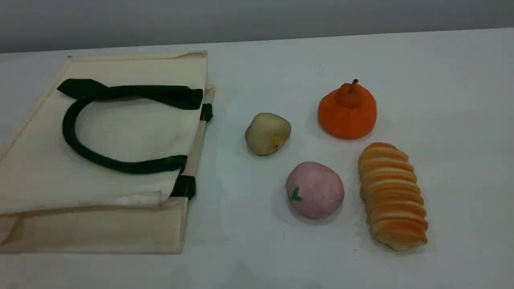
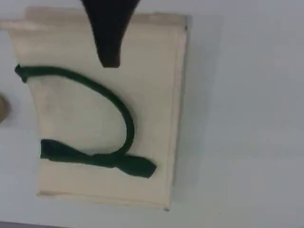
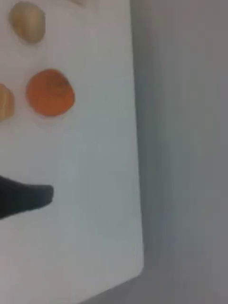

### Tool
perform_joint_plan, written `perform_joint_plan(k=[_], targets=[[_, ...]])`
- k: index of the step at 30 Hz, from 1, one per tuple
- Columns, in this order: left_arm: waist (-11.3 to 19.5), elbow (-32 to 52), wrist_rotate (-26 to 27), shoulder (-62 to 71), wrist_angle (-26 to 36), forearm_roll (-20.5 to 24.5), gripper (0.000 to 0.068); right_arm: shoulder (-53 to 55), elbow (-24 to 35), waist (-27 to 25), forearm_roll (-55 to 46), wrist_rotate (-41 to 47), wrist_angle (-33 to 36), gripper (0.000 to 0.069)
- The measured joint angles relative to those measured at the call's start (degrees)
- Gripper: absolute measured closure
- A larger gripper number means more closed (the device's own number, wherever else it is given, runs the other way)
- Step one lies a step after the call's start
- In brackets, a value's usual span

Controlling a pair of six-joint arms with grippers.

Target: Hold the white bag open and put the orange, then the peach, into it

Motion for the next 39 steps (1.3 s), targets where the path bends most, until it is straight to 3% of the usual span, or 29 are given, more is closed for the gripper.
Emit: perform_joint_plan(k=[3,12,22,30,39], targets=[[0.0,-2.38,-0.11,9.75,-3.54,-0.24,0.0188,7.43,-0.54,0.0,3.64,-2.38,-3.13,0.0236],[0.0,-3.73,-0.14,34.47,-10.35,-0.45,0.0188,26.92,-7.16,0.0,15.24,-12.42,-4.17,0.0234],[0.0,-5.08,-1.58,51.13,-21.34,-0.88,0.0188,41.22,-7.44,0.0,32.0,-25.84,-7.63,0.0234],[0.0,-12.06,-1.53,62.43,-21.36,-3.86,0.0188,49.58,-7.44,0.0,46.83,-38.96,-9.86,0.0234],[0.0,-18.71,-1.42,73.37,-22.35,-3.8,0.0188,54.01,-7.44,0.0,57.85,-49.58,-9.75,0.0234]])
